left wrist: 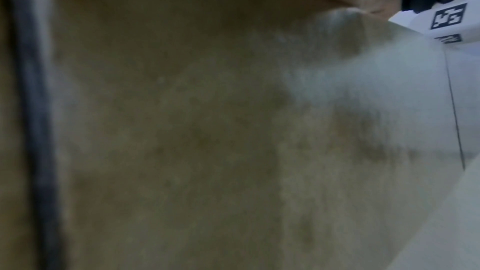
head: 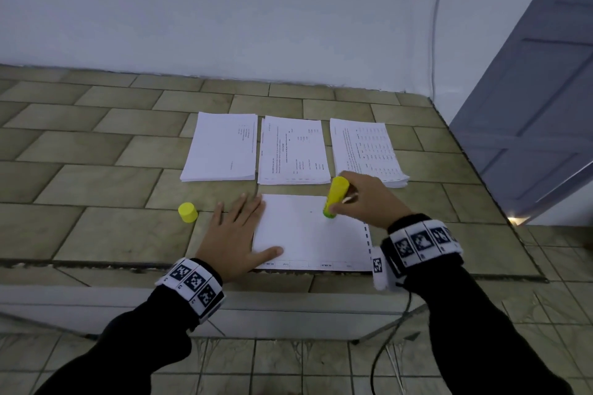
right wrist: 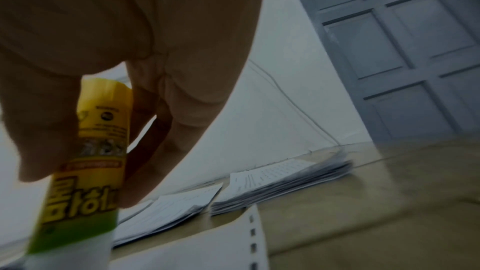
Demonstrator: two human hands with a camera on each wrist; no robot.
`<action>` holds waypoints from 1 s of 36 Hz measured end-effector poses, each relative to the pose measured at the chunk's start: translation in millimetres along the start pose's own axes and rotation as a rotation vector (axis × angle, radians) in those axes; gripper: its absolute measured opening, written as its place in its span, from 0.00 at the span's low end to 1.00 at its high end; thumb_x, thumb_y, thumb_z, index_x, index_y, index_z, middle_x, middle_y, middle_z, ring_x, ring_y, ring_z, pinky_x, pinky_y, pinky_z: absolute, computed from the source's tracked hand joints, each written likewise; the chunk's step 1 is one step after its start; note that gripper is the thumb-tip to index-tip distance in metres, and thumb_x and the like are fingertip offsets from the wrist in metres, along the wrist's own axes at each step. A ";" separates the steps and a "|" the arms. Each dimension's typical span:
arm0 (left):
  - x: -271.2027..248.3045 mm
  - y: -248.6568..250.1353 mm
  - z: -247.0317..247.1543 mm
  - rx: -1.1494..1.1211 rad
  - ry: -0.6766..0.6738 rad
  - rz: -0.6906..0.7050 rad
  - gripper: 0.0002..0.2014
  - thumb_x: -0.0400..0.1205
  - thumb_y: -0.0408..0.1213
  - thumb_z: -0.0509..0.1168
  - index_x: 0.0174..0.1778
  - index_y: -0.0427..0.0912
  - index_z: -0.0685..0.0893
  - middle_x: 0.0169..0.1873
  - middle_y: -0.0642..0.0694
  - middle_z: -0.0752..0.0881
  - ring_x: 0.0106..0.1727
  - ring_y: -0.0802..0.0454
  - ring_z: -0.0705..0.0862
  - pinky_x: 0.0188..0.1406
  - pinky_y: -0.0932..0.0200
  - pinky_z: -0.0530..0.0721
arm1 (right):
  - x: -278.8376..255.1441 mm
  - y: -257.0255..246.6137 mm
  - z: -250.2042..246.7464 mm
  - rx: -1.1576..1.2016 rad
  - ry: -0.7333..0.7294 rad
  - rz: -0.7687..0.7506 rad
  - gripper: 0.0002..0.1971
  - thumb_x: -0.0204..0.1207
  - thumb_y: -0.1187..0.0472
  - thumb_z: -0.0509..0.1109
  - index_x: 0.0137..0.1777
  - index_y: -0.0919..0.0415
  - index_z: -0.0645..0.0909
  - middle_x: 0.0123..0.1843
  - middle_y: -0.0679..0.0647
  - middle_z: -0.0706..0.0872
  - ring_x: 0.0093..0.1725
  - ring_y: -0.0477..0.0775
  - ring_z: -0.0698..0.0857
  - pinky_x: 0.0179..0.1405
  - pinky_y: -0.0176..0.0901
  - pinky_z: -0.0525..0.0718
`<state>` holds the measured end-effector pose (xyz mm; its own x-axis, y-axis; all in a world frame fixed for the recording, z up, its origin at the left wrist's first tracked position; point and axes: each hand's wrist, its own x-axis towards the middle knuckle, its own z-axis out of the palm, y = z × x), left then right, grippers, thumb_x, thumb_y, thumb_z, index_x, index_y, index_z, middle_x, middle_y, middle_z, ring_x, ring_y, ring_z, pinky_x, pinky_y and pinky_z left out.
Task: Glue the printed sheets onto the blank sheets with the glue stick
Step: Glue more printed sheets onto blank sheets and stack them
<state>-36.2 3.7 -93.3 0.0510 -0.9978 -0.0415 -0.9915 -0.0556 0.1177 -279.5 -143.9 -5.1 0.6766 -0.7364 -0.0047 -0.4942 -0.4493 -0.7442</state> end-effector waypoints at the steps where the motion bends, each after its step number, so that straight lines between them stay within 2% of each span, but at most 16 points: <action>1: 0.4 0.0 -0.7 0.001 0.002 -0.001 0.60 0.66 0.83 0.26 0.87 0.45 0.51 0.86 0.52 0.48 0.87 0.51 0.42 0.83 0.35 0.41 | -8.0 2.5 -2.5 0.015 -0.015 -0.004 0.09 0.67 0.64 0.80 0.40 0.55 0.82 0.43 0.49 0.90 0.45 0.48 0.88 0.48 0.45 0.87; 4: 1.3 0.7 -2.6 0.031 -0.023 -0.014 0.60 0.65 0.83 0.23 0.87 0.46 0.49 0.86 0.53 0.45 0.86 0.52 0.40 0.83 0.36 0.40 | -32.2 9.5 -10.2 0.018 -0.024 0.037 0.12 0.66 0.61 0.82 0.43 0.47 0.83 0.47 0.45 0.90 0.47 0.43 0.88 0.51 0.45 0.88; 7: 0.9 0.5 -2.2 0.046 -0.029 -0.023 0.60 0.64 0.83 0.23 0.87 0.47 0.48 0.86 0.54 0.44 0.86 0.52 0.40 0.83 0.36 0.40 | -51.5 12.5 -14.6 0.016 -0.020 0.035 0.12 0.65 0.61 0.81 0.46 0.49 0.85 0.44 0.45 0.90 0.44 0.42 0.88 0.48 0.41 0.88; 10: 0.7 0.1 -2.8 0.037 -0.022 -0.021 0.59 0.65 0.83 0.25 0.87 0.47 0.49 0.86 0.54 0.45 0.86 0.51 0.40 0.83 0.36 0.40 | -61.9 11.9 -15.7 0.019 -0.043 0.020 0.12 0.64 0.63 0.82 0.44 0.50 0.85 0.42 0.42 0.89 0.43 0.43 0.88 0.44 0.35 0.86; 16: 0.7 3.6 -5.9 0.037 -0.036 -0.017 0.60 0.64 0.83 0.23 0.87 0.47 0.47 0.86 0.54 0.44 0.86 0.51 0.40 0.83 0.36 0.39 | -61.2 12.4 -16.4 0.004 -0.069 0.012 0.13 0.63 0.64 0.83 0.45 0.52 0.86 0.42 0.42 0.89 0.43 0.43 0.87 0.45 0.34 0.86; 21: 1.3 4.1 -6.3 0.061 -0.059 -0.023 0.60 0.63 0.83 0.21 0.87 0.47 0.45 0.86 0.54 0.43 0.86 0.51 0.39 0.83 0.36 0.40 | -40.0 17.6 -22.2 -0.037 -0.032 0.010 0.14 0.64 0.63 0.83 0.42 0.46 0.83 0.45 0.46 0.90 0.44 0.42 0.87 0.46 0.35 0.86; 25: 1.2 3.6 -4.3 0.048 -0.046 -0.020 0.61 0.63 0.83 0.22 0.87 0.47 0.47 0.86 0.53 0.45 0.86 0.51 0.41 0.83 0.36 0.39 | -16.4 24.8 -28.3 -0.098 0.028 0.026 0.11 0.65 0.64 0.82 0.44 0.57 0.84 0.43 0.49 0.89 0.45 0.46 0.87 0.48 0.43 0.87; 27: 1.0 3.4 -4.0 0.017 -0.033 -0.013 0.61 0.64 0.84 0.23 0.87 0.46 0.49 0.86 0.53 0.47 0.86 0.51 0.42 0.83 0.36 0.38 | -5.4 27.9 -30.0 -0.108 0.054 0.038 0.11 0.66 0.66 0.81 0.45 0.59 0.84 0.44 0.50 0.89 0.46 0.48 0.88 0.50 0.45 0.87; 30: 1.0 2.8 -3.8 0.003 -0.028 -0.009 0.61 0.64 0.84 0.24 0.87 0.46 0.49 0.86 0.53 0.47 0.86 0.51 0.41 0.83 0.37 0.37 | 7.0 28.8 -29.4 -0.111 0.090 0.044 0.10 0.66 0.66 0.80 0.45 0.58 0.84 0.46 0.49 0.89 0.48 0.49 0.88 0.48 0.39 0.86; 33: 1.1 1.6 -3.4 -0.001 -0.024 -0.008 0.61 0.64 0.84 0.25 0.87 0.46 0.49 0.86 0.53 0.47 0.86 0.52 0.41 0.83 0.37 0.38 | 13.5 25.4 -28.6 -0.124 0.115 0.058 0.11 0.66 0.68 0.79 0.47 0.62 0.83 0.45 0.51 0.89 0.45 0.50 0.87 0.39 0.22 0.79; 35: 1.0 1.1 -3.0 -0.001 -0.018 -0.007 0.60 0.65 0.84 0.26 0.87 0.46 0.50 0.86 0.53 0.47 0.86 0.51 0.41 0.83 0.36 0.38 | 13.7 23.9 -29.2 -0.146 0.114 0.066 0.15 0.66 0.67 0.80 0.50 0.61 0.82 0.46 0.51 0.87 0.45 0.50 0.86 0.37 0.23 0.78; 36: 0.9 0.9 -2.6 -0.002 -0.015 -0.006 0.60 0.65 0.84 0.26 0.87 0.46 0.50 0.86 0.53 0.48 0.86 0.51 0.41 0.83 0.36 0.38 | 12.8 24.1 -30.2 -0.161 0.109 0.076 0.17 0.66 0.65 0.81 0.53 0.58 0.81 0.46 0.51 0.86 0.45 0.50 0.85 0.38 0.27 0.79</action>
<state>-36.8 2.7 -90.7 0.0553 -0.9968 -0.0572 -0.9909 -0.0618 0.1192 -299.2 -179.4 -2.9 0.5749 -0.8179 0.0219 -0.6287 -0.4587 -0.6279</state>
